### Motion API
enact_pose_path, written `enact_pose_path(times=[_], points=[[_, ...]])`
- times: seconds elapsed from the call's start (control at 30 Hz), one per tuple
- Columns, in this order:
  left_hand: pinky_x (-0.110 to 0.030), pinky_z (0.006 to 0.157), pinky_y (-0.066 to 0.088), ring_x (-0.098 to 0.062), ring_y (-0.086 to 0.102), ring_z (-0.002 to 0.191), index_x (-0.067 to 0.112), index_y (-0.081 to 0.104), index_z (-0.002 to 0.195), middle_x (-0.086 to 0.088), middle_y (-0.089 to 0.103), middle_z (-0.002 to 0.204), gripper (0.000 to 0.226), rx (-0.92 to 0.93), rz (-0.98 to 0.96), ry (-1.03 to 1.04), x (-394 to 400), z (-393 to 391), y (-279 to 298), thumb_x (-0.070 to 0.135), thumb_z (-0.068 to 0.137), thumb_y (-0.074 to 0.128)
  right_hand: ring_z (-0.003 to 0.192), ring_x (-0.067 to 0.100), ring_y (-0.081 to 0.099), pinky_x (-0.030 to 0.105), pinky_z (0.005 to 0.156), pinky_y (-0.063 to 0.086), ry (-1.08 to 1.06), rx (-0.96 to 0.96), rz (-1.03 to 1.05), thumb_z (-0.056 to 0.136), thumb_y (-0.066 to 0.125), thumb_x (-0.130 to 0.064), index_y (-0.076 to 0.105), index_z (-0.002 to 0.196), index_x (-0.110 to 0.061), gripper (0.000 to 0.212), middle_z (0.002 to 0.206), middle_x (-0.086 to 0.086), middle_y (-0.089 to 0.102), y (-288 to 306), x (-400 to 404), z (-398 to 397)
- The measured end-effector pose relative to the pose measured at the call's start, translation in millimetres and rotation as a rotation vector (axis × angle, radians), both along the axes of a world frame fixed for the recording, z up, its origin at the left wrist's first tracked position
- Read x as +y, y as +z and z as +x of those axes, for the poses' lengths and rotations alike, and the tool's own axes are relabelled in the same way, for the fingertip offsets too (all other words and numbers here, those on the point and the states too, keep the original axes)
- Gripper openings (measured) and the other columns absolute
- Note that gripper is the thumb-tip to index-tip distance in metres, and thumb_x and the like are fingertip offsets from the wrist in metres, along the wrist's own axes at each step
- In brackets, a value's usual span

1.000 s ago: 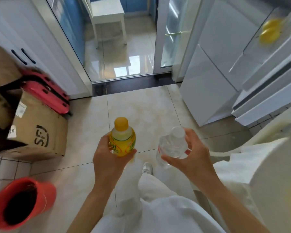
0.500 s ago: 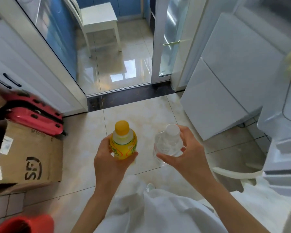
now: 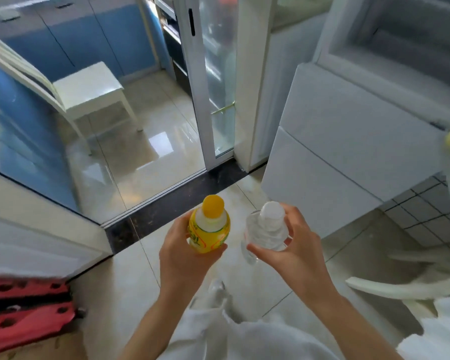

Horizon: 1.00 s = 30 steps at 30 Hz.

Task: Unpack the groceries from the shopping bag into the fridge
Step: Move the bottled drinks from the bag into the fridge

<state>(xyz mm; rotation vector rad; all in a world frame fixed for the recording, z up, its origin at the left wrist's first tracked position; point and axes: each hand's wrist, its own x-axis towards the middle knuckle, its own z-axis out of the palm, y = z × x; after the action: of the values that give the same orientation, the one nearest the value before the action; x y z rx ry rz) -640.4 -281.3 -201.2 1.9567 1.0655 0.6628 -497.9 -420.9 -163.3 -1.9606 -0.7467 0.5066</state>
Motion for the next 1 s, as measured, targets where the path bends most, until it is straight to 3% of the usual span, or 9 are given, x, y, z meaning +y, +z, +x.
enact_pose_path(times=[0.17,0.33,0.5,0.63,0.87,1.0], points=[[-0.043,0.083,0.054,-0.016,0.061,0.098,0.043,0.052,0.116,0.011,0.064,0.108,0.081,-0.011,0.035,-0.174,71.7,49.8,5.2,0.028,0.049,0.095,0.091,-0.001,0.061,0.008,0.066,0.049,-0.208,0.063,0.080,0.058,0.090,-0.024,0.052,0.115,-0.035,0.069,0.098,-0.018,0.063,10.4,47.8,25.1],[-0.039,0.080,0.056,-0.010,0.063,0.098,0.051,0.052,0.111,0.018,0.064,0.106,0.078,-0.029,-0.029,-0.304,112.2,108.7,3.1,0.030,0.049,0.094,0.090,0.006,0.063,0.022,0.073,0.054,-0.387,0.013,0.061,0.056,0.091,-0.031,0.049,0.112,-0.041,0.070,0.100,-0.020,0.064,18.2,73.3,58.2],[-0.041,0.082,0.057,-0.007,0.065,0.095,0.042,0.058,0.113,0.018,0.067,0.103,0.077,-0.055,-0.147,-0.437,135.0,189.4,4.4,0.032,0.045,0.094,0.089,0.005,0.063,0.031,0.075,0.056,-0.554,-0.077,0.056,0.053,0.091,-0.036,0.051,0.110,-0.036,0.070,0.096,-0.021,0.064,27.4,98.3,116.9],[-0.036,0.078,0.057,-0.004,0.067,0.089,0.056,0.054,0.106,0.022,0.068,0.096,0.075,-0.125,-0.156,-0.508,147.2,263.6,20.9,0.034,0.045,0.092,0.093,0.010,0.063,0.037,0.082,0.055,-0.648,-0.076,0.119,0.051,0.093,-0.031,0.053,0.108,-0.032,0.069,0.100,-0.014,0.066,40.0,110.1,178.0],[-0.006,0.071,0.045,0.014,0.058,0.090,0.057,0.048,0.104,0.041,0.059,0.097,0.077,-0.261,-0.146,-0.625,165.9,399.4,68.4,0.022,0.052,0.093,0.095,0.007,0.063,0.028,0.082,0.054,-0.720,-0.172,0.187,0.051,0.092,-0.023,0.055,0.110,-0.030,0.070,0.101,-0.014,0.066,81.3,118.4,284.4],[-0.014,0.077,0.046,0.006,0.061,0.094,0.043,0.053,0.109,0.032,0.062,0.100,0.073,-0.347,-0.163,-0.687,172.7,474.0,99.6,0.023,0.051,0.093,0.095,0.000,0.062,0.016,0.076,0.051,-0.763,-0.223,0.255,0.053,0.091,-0.019,0.055,0.108,-0.035,0.068,0.099,-0.022,0.065,111.8,118.4,339.7]])
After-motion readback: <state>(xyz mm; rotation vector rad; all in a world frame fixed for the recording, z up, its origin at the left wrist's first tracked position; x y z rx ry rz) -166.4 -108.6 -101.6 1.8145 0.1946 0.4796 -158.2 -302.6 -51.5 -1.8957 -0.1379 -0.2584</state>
